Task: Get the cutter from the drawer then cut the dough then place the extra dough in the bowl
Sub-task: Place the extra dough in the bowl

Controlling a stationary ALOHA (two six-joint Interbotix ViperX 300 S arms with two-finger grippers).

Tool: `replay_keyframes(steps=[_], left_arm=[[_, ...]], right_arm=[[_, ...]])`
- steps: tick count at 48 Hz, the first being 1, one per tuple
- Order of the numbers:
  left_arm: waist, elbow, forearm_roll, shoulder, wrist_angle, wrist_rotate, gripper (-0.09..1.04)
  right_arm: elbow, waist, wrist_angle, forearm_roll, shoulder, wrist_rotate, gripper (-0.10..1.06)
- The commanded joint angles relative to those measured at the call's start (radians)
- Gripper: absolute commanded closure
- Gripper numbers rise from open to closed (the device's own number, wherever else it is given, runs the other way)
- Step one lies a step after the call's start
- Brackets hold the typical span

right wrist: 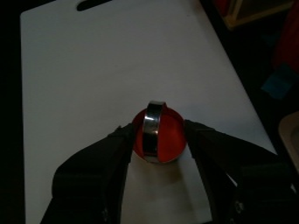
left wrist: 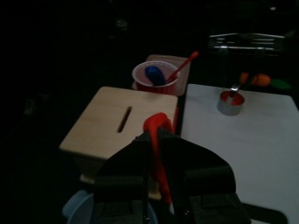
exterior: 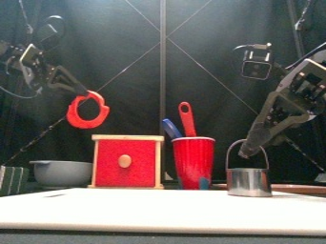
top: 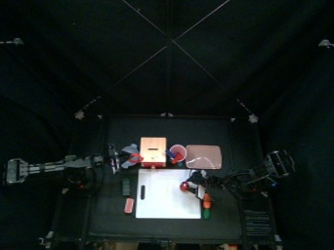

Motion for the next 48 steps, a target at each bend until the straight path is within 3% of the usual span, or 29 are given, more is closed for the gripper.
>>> replay_keyframes(steps=[1,24,48], left_arm=[[0.035,0.009,0.003,-0.003,0.028,-0.002,0.4],[0.066,0.046,0.002,0.002,0.064,-0.002,0.1],[0.071,0.057,0.189,0.061,0.054,0.009,0.09]], right_arm=[[-0.021,-0.003,-0.003,-0.015,-0.028,-0.002,0.12],[-0.034,-0.02,-0.002,-0.041,-0.028,-0.002,0.12],[-0.037,-0.063,0.034,-0.084,-0.028,-0.002,0.12]])
